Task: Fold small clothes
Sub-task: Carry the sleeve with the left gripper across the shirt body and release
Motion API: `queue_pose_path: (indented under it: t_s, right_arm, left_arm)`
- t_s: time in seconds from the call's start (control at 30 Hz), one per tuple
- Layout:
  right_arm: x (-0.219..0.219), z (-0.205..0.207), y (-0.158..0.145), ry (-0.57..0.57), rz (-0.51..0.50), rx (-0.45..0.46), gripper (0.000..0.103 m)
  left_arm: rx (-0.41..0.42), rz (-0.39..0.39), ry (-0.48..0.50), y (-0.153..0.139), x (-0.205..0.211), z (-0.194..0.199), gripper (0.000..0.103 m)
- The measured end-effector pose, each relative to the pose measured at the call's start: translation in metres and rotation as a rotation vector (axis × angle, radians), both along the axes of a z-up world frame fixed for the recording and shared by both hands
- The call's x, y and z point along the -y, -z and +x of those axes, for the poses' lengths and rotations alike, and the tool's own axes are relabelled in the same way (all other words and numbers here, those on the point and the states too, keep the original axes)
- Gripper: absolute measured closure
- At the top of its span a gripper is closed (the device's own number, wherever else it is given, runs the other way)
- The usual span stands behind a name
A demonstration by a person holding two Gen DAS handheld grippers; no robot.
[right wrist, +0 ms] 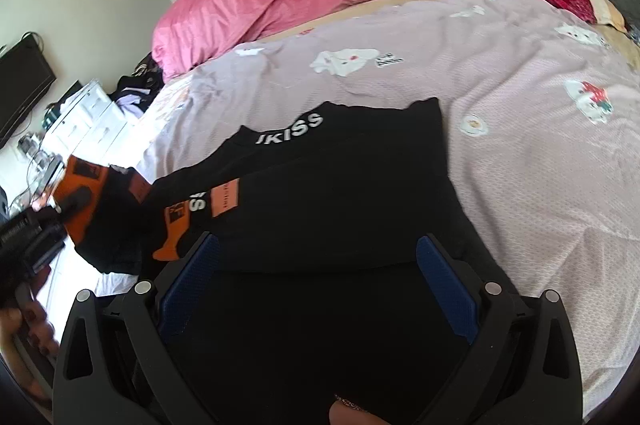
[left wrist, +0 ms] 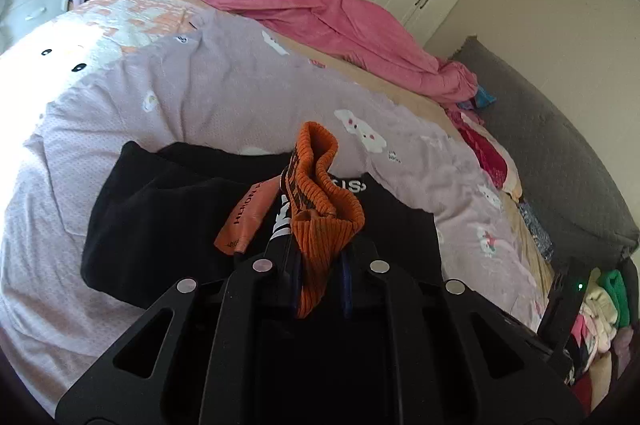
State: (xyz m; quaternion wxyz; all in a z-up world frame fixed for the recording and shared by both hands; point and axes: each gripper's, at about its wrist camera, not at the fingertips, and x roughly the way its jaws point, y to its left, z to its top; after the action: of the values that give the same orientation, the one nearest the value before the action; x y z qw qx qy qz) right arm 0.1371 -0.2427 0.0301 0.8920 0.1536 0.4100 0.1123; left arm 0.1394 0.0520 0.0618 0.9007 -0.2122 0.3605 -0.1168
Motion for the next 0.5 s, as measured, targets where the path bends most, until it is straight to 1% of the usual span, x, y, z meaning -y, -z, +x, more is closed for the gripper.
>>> queue_pose_path:
  t_s: [0.1,0.2,0.27,0.33,0.37,0.43,0.5]
  right_arm:
    - [0.008,0.0,0.004,0.019,0.0,-0.013,0.005]
    - [0.015,0.001,0.009,0.04,0.007,-0.025,0.005]
    - [0.018,0.001,0.01,0.049,0.01,-0.03,0.005]
    - [0.02,0.004,0.011,0.052,0.017,-0.037,0.005]
    - [0.02,0.005,0.012,0.048,0.02,-0.039,0.005]
    - [0.016,0.006,0.014,0.04,0.018,-0.042,0.005]
    - [0.01,0.008,0.016,0.023,0.023,-0.047,0.005]
  left_arm:
    - [-0.036,0.02,0.046,0.015,0.018,0.005,0.095]
    - [-0.077,0.017,0.087,0.03,0.032,0.01,0.095]
    - [-0.093,0.005,0.106,0.037,0.039,0.012,0.09]
    - [-0.1,0.002,0.124,0.041,0.041,0.012,0.088]
    - [-0.1,0.004,0.13,0.042,0.041,0.012,0.082]
    - [-0.099,-0.006,0.134,0.041,0.041,0.01,0.073]
    - [-0.09,-0.001,0.124,0.039,0.038,0.008,0.072]
